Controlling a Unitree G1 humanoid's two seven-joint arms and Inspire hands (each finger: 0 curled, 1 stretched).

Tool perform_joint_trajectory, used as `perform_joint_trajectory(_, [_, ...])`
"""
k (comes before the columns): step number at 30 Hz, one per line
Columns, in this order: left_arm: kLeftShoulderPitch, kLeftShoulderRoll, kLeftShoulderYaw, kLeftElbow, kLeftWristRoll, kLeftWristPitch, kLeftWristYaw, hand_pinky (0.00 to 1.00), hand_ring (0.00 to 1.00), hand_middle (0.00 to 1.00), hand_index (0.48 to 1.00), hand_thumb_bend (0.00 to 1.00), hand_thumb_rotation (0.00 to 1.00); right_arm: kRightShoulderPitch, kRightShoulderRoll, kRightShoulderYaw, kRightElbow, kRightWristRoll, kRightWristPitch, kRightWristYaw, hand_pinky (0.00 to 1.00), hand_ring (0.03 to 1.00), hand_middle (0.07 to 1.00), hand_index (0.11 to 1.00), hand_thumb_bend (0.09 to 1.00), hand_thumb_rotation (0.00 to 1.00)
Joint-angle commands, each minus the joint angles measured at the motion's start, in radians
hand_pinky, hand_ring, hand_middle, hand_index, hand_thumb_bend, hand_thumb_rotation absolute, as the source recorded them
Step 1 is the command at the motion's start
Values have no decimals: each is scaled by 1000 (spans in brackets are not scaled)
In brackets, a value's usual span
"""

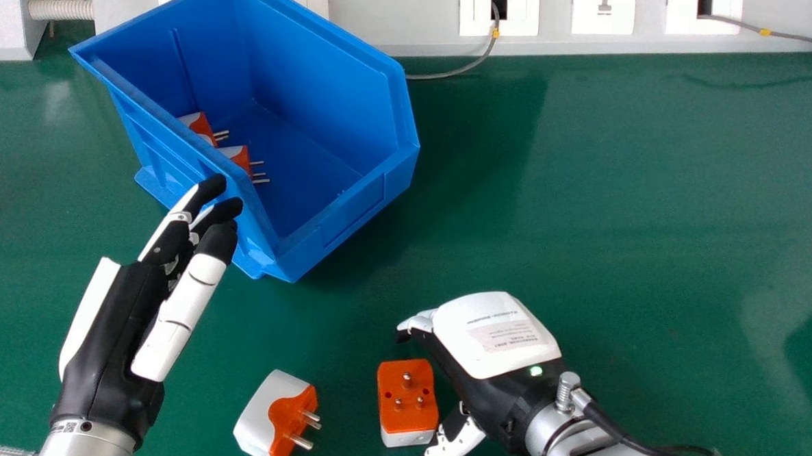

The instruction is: Pick all objects and put in blue box

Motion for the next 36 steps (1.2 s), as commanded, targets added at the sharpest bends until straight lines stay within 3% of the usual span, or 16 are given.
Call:
perform_joint_trajectory(1, [-8,5,-1,-24,-7,-6,-2,886,905,909,928,704,899,27,0,37,0,-8,-17,25,680,785,834,777,674,279])
perform_joint_trajectory(10, [-10,5,0,-24,-9,-4,-4,886,905,909,928,690,900,48,-1,47,-46,-18,-10,38,672,775,826,762,670,271])
perform_joint_trajectory(15, [-12,4,1,-18,-8,-7,-4,885,905,909,928,688,900,54,5,46,-55,-20,-4,49,668,768,823,762,670,273])
perform_joint_trajectory(29, [-5,3,0,-30,1,-5,3,884,905,909,928,692,902,39,35,49,-10,-24,11,25,644,733,791,747,655,230])
perform_joint_trajectory(33, [-7,4,1,-28,-1,-3,2,881,905,909,928,696,904,37,44,46,6,-18,6,-7,593,670,731,693,652,234])
perform_joint_trajectory(36, [-7,5,2,-34,-3,2,1,880,905,908,928,698,905,31,50,47,26,-18,5,-30,496,546,624,613,650,220])
